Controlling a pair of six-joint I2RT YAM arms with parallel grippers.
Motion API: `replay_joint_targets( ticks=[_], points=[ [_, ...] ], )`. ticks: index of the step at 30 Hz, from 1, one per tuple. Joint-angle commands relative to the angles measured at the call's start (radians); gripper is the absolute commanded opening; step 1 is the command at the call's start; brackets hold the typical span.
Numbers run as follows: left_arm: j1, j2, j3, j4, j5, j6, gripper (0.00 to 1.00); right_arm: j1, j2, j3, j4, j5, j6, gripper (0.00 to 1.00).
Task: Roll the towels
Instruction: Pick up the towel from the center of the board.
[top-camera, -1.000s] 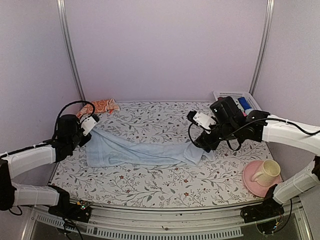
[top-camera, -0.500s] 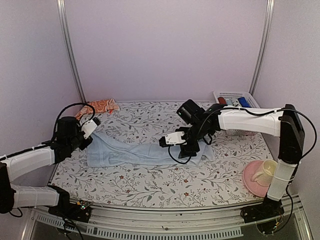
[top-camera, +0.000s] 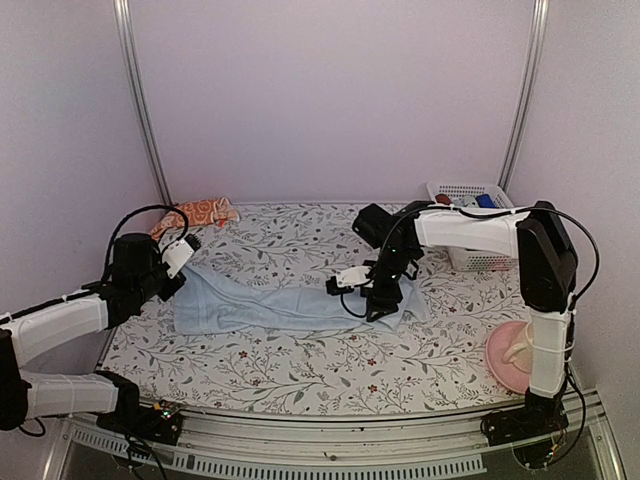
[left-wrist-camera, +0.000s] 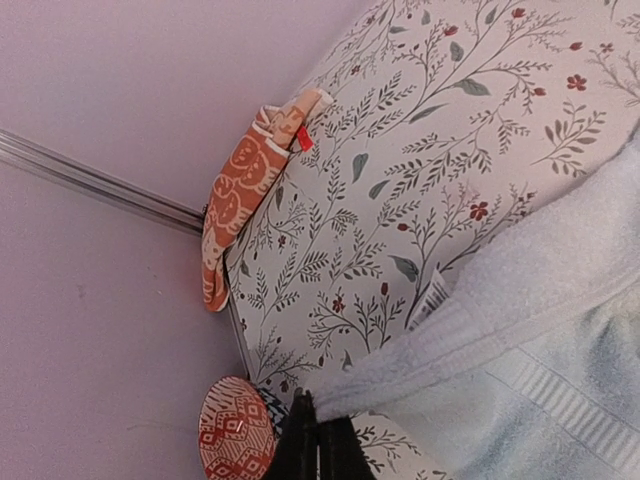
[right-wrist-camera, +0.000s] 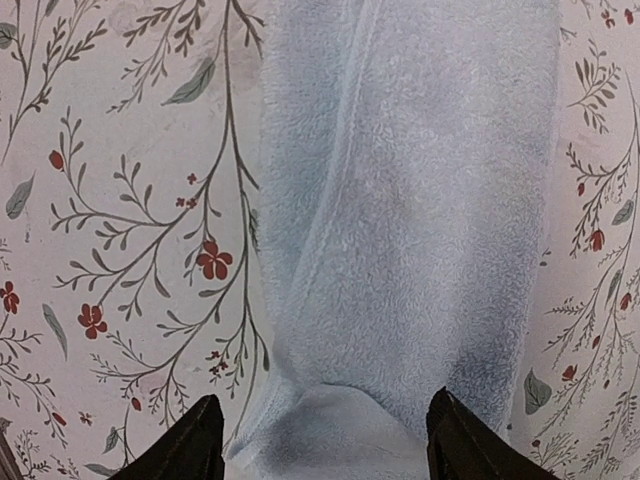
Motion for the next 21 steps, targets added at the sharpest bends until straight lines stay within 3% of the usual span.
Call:
replay_joint_targets(
  ticks=[1,8,14,17,21],
  points=[
    [0.006,-0.019,-0.015,-0.011,0.022,-0.017,0.00,-0.036,0.024,-0.011,-0.021,-0.013,0.040,0.68],
    [0.006,-0.025,-0.016,-0.014,0.024,-0.021,0.00,-0.046,0.046,-0.001,-0.021,-0.029,0.054,0.53],
    [0.007,-0.021,-0.016,-0.014,0.027,-0.024,0.00,-0.049,0.045,-0.003,-0.034,-0.045,0.054,0.27],
    [0.006,-0.016,-0.016,-0.016,0.028,-0.025,0.00,-0.049,0.035,-0.012,-0.029,-0.031,0.050,0.06],
    [0.007,-0.015,-0.015,-0.017,0.027,-0.030,0.00,-0.051,0.022,-0.021,-0.026,-0.001,0.055,0.02]
  ],
)
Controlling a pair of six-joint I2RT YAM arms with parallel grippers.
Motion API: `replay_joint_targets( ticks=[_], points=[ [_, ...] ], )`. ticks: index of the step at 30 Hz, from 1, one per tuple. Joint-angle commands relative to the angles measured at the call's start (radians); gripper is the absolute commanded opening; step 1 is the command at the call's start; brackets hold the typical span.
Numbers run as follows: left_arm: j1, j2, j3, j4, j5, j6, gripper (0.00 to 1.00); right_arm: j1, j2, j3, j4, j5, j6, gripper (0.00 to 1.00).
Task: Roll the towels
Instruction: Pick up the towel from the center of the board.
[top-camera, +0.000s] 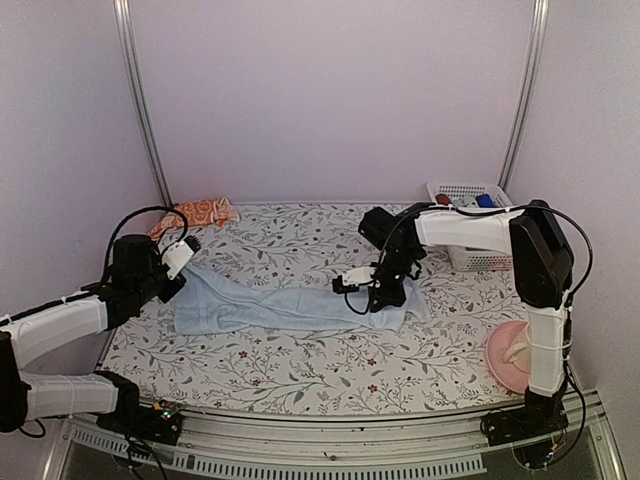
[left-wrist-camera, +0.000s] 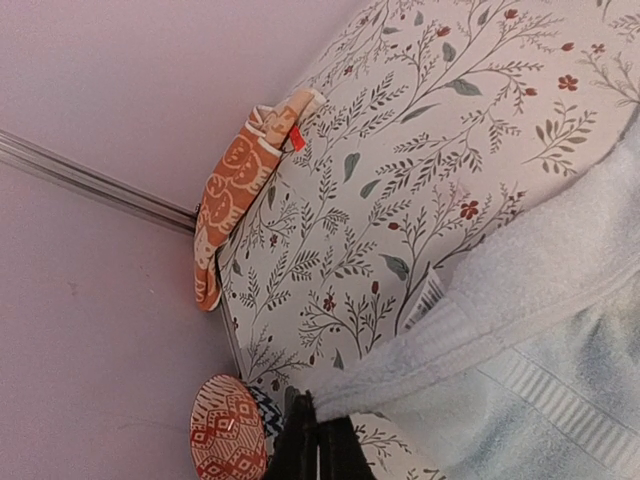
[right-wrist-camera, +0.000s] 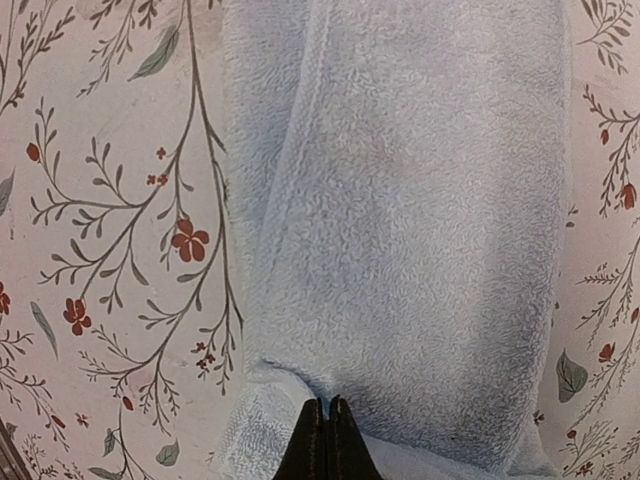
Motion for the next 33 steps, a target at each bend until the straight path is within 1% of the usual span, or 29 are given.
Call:
replay_joint_targets(
  ticks=[1,5,8,13,16,17,19,20,21,22,23,26,33],
  points=[
    [0.007,-0.003,-0.006,-0.005,0.010,-0.020,0.00,-0.005,-0.022,-0.021,-0.006,0.044,0.010,0.02],
    [0.007,0.000,-0.006,-0.003,0.006,-0.024,0.00,-0.025,-0.061,-0.049,0.002,0.133,0.066,0.02],
    [0.009,0.001,-0.006,-0.005,0.008,-0.027,0.00,-0.039,-0.120,-0.110,0.014,0.181,0.093,0.02],
    [0.008,0.000,-0.003,-0.008,0.012,-0.029,0.00,-0.044,-0.179,-0.177,0.038,0.192,0.119,0.02],
    [0.007,-0.001,-0.002,-0.009,0.013,-0.029,0.00,-0.040,-0.208,-0.203,0.071,0.167,0.112,0.02],
    [0.007,-0.001,-0.002,-0.009,0.014,-0.031,0.00,-0.034,-0.224,-0.214,0.093,0.156,0.103,0.03],
    [0.007,-0.001,-0.002,-0.011,0.017,-0.031,0.00,-0.006,-0.262,-0.252,0.151,0.162,0.063,0.15],
    [0.007,-0.001,-0.002,-0.011,0.018,-0.031,0.00,0.010,-0.278,-0.266,0.172,0.163,0.037,0.18],
    [0.008,0.001,-0.001,-0.014,0.020,-0.032,0.00,0.023,-0.289,-0.271,0.187,0.161,0.018,0.28],
    [0.008,0.000,0.000,-0.015,0.022,-0.033,0.00,0.035,-0.293,-0.269,0.198,0.158,-0.009,0.34],
    [0.008,0.000,-0.001,-0.017,0.023,-0.032,0.00,0.045,-0.290,-0.262,0.207,0.158,-0.022,0.39],
    [0.010,0.000,-0.001,-0.019,0.023,-0.032,0.00,0.062,-0.240,-0.210,0.194,0.172,-0.070,0.46],
    [0.009,0.001,-0.002,-0.021,0.027,-0.032,0.00,0.080,-0.111,-0.110,0.152,0.195,-0.115,0.52]
  ],
)
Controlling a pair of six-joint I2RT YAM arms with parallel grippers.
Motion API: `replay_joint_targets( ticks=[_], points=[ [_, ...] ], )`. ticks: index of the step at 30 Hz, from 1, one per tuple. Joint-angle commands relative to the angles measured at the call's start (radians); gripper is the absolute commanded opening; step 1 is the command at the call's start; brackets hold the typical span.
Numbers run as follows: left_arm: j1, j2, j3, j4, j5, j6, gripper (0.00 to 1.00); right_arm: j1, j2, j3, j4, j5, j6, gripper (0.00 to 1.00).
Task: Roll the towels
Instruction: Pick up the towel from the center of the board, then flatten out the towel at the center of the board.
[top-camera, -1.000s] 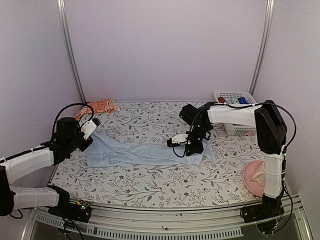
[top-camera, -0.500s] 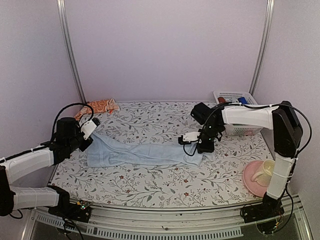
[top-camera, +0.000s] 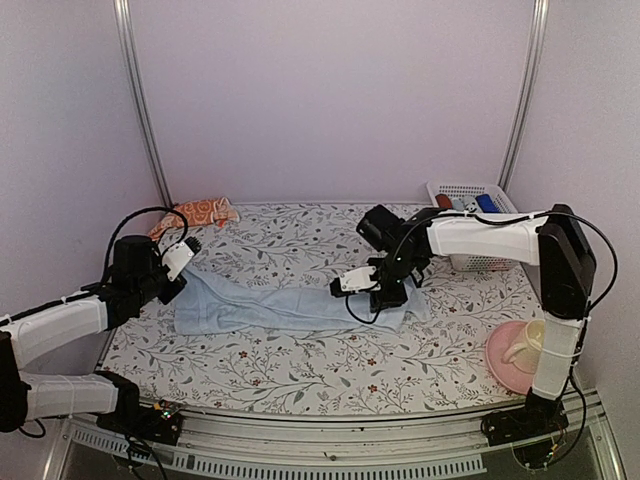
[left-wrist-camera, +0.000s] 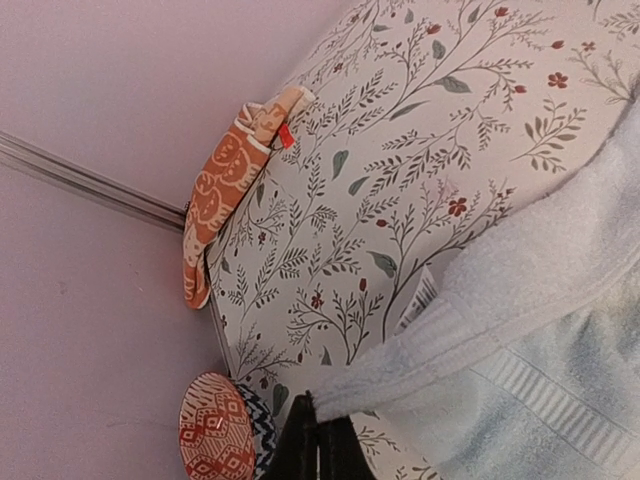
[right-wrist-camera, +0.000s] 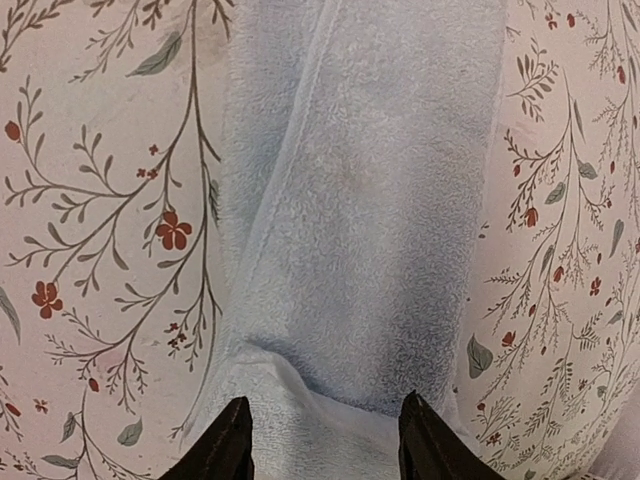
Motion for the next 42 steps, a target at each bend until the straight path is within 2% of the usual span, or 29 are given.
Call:
replay_joint_targets(
  ticks=[1,7,11,13,14,15,16,17,22,26,31,34,38,40,42],
  points=[
    [0.008,0.001,-0.001,-0.003,0.017,-0.014,0.00,0.007,0.070,0.047,-0.019,0.016,-0.054,0.53],
    [0.009,0.002,-0.003,-0.005,0.024,-0.016,0.00,0.007,0.122,0.071,-0.053,0.021,-0.062,0.53],
    [0.010,0.001,-0.001,-0.008,0.026,-0.018,0.00,0.005,0.156,0.091,-0.083,0.029,-0.052,0.47],
    [0.010,0.002,0.000,-0.008,0.028,-0.018,0.00,0.001,0.164,0.110,-0.108,0.012,-0.042,0.37],
    [0.009,0.001,-0.001,-0.008,0.029,-0.019,0.00,0.001,0.163,0.117,-0.116,0.009,-0.039,0.28],
    [0.009,0.001,-0.001,-0.009,0.031,-0.019,0.00,0.000,0.160,0.121,-0.121,0.005,-0.035,0.11],
    [0.009,0.001,-0.001,-0.010,0.032,-0.020,0.00,0.001,0.155,0.124,-0.125,0.003,-0.033,0.04],
    [0.010,0.001,0.001,-0.010,0.032,-0.021,0.00,0.000,0.148,0.125,-0.127,-0.001,-0.030,0.02],
    [0.011,0.003,0.003,-0.009,0.034,-0.027,0.00,0.000,0.104,0.124,-0.134,-0.003,-0.007,0.02],
    [0.048,0.018,0.030,-0.017,0.029,-0.046,0.00,-0.010,0.036,0.107,-0.075,0.056,0.053,0.02],
    [0.155,0.040,0.098,-0.052,0.065,-0.058,0.00,-0.034,-0.097,0.034,0.074,0.173,0.262,0.02],
    [0.190,0.040,0.114,-0.062,0.085,-0.049,0.00,-0.043,-0.164,-0.031,0.110,0.322,0.437,0.02],
    [0.191,0.029,0.106,-0.064,0.109,-0.043,0.00,-0.054,-0.185,-0.110,0.075,0.545,0.681,0.02],
    [0.191,0.026,0.100,-0.075,0.150,-0.038,0.00,-0.057,-0.191,-0.162,0.057,0.552,0.790,0.02],
    [0.189,0.025,0.087,-0.077,0.170,-0.030,0.00,-0.055,-0.195,-0.222,0.063,0.460,0.838,0.02]
  ],
)
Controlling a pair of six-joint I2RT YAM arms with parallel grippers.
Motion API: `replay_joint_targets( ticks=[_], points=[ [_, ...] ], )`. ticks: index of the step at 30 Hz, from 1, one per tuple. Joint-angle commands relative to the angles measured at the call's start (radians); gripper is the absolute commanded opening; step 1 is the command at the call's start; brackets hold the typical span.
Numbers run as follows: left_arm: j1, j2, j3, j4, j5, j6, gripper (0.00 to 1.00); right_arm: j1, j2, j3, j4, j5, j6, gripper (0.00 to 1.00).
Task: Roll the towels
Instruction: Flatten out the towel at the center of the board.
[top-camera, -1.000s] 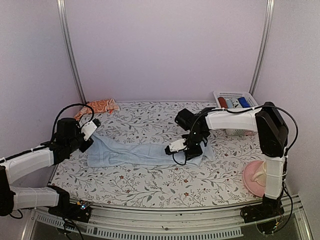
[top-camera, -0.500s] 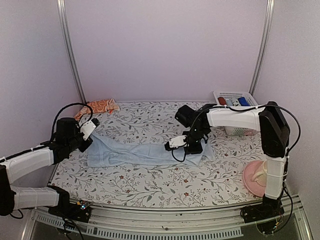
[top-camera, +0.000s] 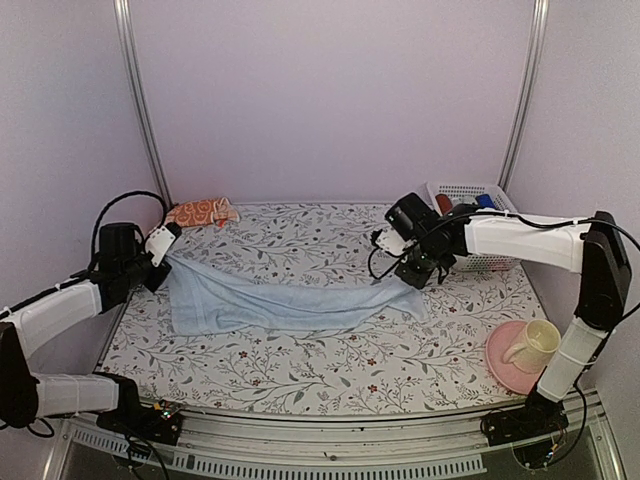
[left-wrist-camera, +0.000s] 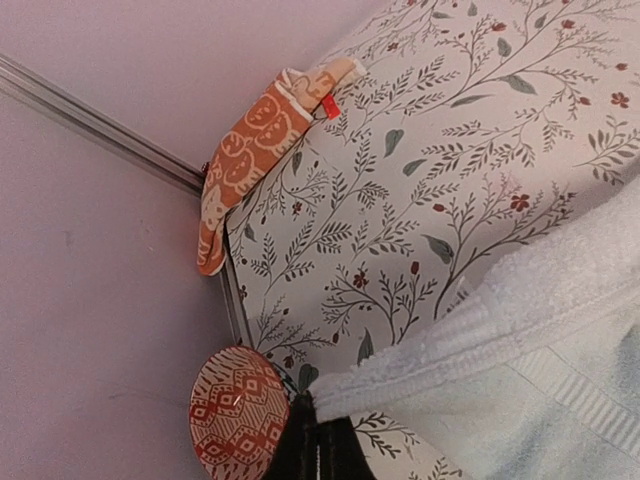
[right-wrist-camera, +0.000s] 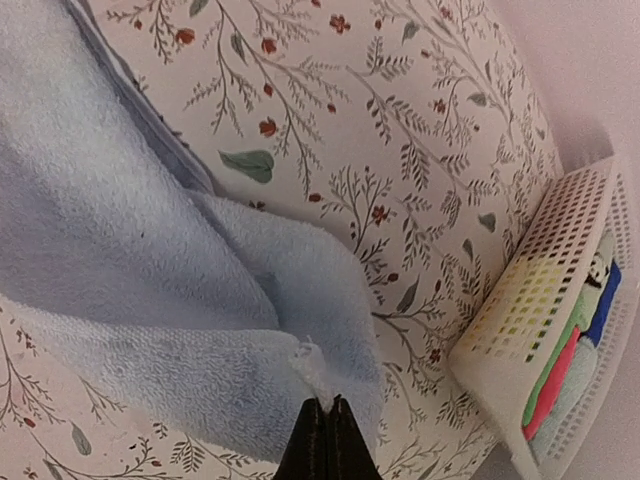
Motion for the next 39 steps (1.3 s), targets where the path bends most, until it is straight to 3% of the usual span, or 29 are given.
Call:
replay_joint_targets(
  ticks=[1,9,18,22,26,30,39],
  points=[
    [0.006,-0.012,-0.009,-0.013,0.068,0.011,0.00,-0.005,-0.002,-0.134,-0.014,-0.004,0.260,0.02],
    [0.004,0.007,-0.019,-0.015,0.059,0.000,0.00,-0.003,0.041,-0.223,-0.033,-0.102,0.312,0.03],
    [0.003,0.007,-0.032,-0.013,0.064,-0.005,0.00,-0.003,0.023,-0.196,-0.089,-0.057,0.334,0.35],
    [0.002,0.003,-0.032,-0.014,0.068,-0.007,0.00,-0.002,0.040,-0.171,-0.096,-0.055,0.343,0.36],
    [0.001,-0.003,-0.035,-0.015,0.072,-0.010,0.00,-0.002,0.062,-0.154,-0.106,-0.068,0.348,0.29],
    [0.001,-0.003,-0.036,-0.015,0.072,-0.009,0.00,-0.003,0.068,-0.146,-0.114,-0.109,0.347,0.04],
    [0.000,-0.010,0.008,-0.086,0.117,0.030,0.00,-0.002,0.031,-0.112,-0.137,-0.068,0.349,0.02]
  ],
)
